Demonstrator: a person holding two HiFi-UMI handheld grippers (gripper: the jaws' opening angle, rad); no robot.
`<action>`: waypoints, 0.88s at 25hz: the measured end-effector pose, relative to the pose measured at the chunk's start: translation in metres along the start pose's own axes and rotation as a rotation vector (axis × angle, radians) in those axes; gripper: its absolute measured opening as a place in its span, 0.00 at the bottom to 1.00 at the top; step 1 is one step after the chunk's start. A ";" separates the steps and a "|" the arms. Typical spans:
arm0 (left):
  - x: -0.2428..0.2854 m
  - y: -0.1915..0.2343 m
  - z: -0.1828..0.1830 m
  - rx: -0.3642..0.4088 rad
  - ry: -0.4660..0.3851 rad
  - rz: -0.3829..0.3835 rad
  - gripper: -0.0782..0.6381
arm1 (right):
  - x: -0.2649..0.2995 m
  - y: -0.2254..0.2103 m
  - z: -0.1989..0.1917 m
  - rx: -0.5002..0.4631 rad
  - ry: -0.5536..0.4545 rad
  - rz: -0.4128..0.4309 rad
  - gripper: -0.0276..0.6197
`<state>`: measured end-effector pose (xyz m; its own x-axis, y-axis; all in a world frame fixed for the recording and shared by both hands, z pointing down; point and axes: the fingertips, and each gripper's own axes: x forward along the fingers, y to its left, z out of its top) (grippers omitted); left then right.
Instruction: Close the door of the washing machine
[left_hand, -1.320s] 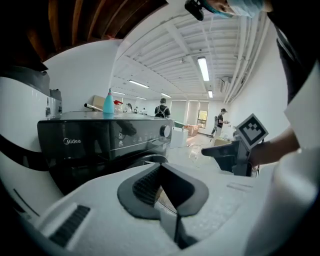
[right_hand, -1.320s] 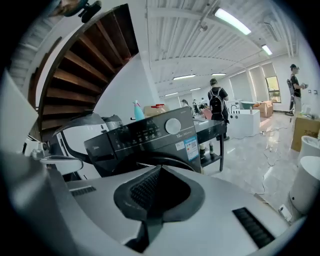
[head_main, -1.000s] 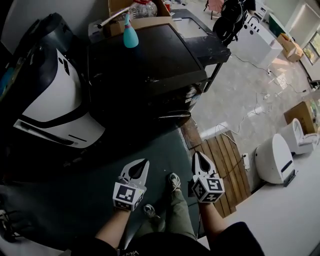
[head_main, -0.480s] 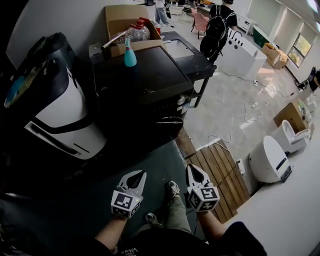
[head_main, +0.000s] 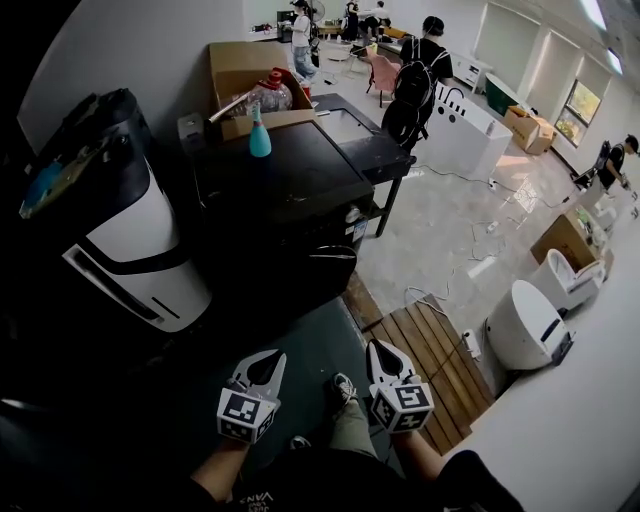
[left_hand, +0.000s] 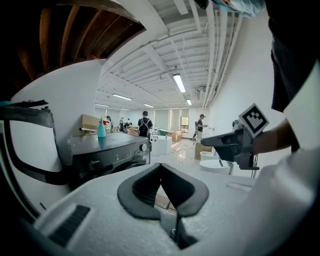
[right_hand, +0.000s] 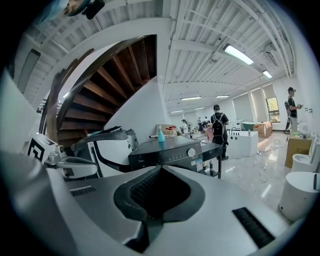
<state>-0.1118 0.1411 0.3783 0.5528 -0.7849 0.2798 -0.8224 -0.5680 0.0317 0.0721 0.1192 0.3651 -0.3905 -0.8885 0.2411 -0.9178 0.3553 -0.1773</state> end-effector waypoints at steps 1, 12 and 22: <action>-0.004 -0.001 0.002 0.003 -0.003 0.000 0.12 | -0.004 0.004 0.000 -0.005 -0.002 0.002 0.04; -0.043 -0.019 0.014 0.015 -0.067 -0.028 0.12 | -0.045 0.038 0.008 -0.042 -0.033 0.015 0.04; -0.062 -0.029 0.002 0.004 -0.086 -0.004 0.12 | -0.072 0.040 -0.004 -0.043 -0.032 -0.012 0.04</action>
<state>-0.1221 0.2059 0.3584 0.5657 -0.8010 0.1961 -0.8198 -0.5720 0.0282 0.0630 0.1983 0.3446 -0.3780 -0.9011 0.2124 -0.9248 0.3564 -0.1333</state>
